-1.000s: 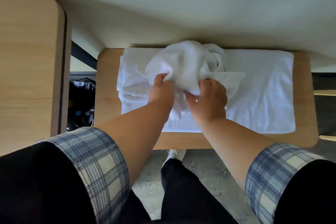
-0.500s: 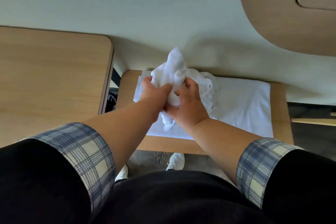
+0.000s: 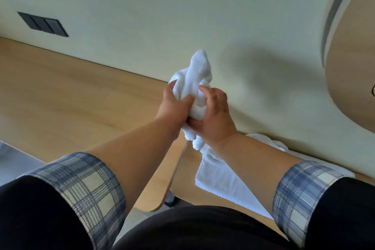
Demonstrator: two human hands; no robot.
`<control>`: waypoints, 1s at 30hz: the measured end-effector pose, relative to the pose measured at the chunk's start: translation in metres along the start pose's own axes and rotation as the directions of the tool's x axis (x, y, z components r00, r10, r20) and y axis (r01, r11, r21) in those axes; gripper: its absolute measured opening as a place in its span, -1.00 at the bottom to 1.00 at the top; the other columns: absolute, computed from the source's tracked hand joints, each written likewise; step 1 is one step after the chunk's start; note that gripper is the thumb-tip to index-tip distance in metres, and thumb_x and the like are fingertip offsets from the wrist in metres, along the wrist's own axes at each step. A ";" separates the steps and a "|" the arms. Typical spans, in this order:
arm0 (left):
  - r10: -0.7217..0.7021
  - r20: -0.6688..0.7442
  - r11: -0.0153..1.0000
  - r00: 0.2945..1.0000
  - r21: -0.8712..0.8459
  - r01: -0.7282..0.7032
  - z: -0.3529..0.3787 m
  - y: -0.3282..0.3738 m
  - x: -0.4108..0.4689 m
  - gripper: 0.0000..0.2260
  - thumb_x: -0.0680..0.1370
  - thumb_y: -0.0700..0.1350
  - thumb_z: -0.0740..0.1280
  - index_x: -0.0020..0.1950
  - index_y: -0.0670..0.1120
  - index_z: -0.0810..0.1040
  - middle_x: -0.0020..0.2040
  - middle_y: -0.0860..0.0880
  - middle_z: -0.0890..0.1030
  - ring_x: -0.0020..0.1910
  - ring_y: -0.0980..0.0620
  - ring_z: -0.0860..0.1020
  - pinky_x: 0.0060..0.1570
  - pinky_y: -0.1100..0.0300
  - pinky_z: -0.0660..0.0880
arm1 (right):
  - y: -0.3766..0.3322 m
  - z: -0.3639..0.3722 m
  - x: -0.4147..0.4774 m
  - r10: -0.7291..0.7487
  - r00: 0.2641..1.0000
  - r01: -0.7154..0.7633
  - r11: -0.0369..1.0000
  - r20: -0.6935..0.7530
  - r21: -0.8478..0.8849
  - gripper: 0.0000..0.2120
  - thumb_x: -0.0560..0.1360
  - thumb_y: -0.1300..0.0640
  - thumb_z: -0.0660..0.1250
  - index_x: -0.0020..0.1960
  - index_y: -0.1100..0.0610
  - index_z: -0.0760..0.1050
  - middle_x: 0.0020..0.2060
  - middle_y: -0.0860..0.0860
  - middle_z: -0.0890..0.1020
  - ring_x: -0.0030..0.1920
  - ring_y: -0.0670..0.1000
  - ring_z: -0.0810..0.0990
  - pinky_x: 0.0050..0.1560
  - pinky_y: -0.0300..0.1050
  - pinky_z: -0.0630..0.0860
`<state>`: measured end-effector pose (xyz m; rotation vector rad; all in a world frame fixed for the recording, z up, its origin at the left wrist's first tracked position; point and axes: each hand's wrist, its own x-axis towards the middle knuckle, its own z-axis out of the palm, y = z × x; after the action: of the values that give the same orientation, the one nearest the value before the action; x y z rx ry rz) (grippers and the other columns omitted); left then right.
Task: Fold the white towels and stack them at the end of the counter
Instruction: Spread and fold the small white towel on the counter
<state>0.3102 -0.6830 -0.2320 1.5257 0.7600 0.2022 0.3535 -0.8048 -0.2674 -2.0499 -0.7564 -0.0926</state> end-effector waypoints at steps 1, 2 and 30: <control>0.017 -0.009 1.000 1.000 -0.003 -0.017 -0.023 0.001 -0.001 -0.40 0.36 0.18 0.36 0.34 0.40 0.19 0.03 0.24 0.52 -0.02 0.17 0.57 -0.20 0.16 0.53 | -0.014 0.016 0.002 -0.017 1.000 0.017 1.000 0.017 -0.020 -0.09 0.27 -0.09 0.60 0.50 0.04 0.25 0.29 0.07 0.35 0.32 -0.11 0.23 0.26 -0.19 0.32; 0.030 -0.015 1.000 0.999 0.000 -0.030 -0.047 0.001 -0.003 -0.39 0.36 0.18 0.35 0.36 0.40 0.18 0.06 0.23 0.51 0.00 0.16 0.57 -0.18 0.13 0.54 | -0.029 0.033 0.004 -0.036 0.999 0.037 0.999 0.030 -0.038 -0.06 0.27 -0.11 0.60 0.52 -0.01 0.21 0.29 0.07 0.34 0.28 -0.16 0.22 0.24 -0.24 0.29; -0.082 -0.094 0.995 0.992 0.048 0.087 -0.459 -0.046 0.107 -0.30 0.29 0.25 0.35 0.39 0.37 0.18 0.20 0.13 0.50 0.11 0.03 0.57 0.13 -0.06 0.55 | -0.242 0.394 0.074 -0.062 0.970 0.105 0.979 0.235 -0.174 -0.20 0.35 -0.21 0.46 0.49 -0.04 0.24 0.28 0.07 0.37 0.31 0.01 0.28 0.33 -0.05 0.35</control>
<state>0.1202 -0.2495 -0.2500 1.5384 0.9076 0.1912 0.1943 -0.3644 -0.2887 -2.2302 -1.0105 0.0272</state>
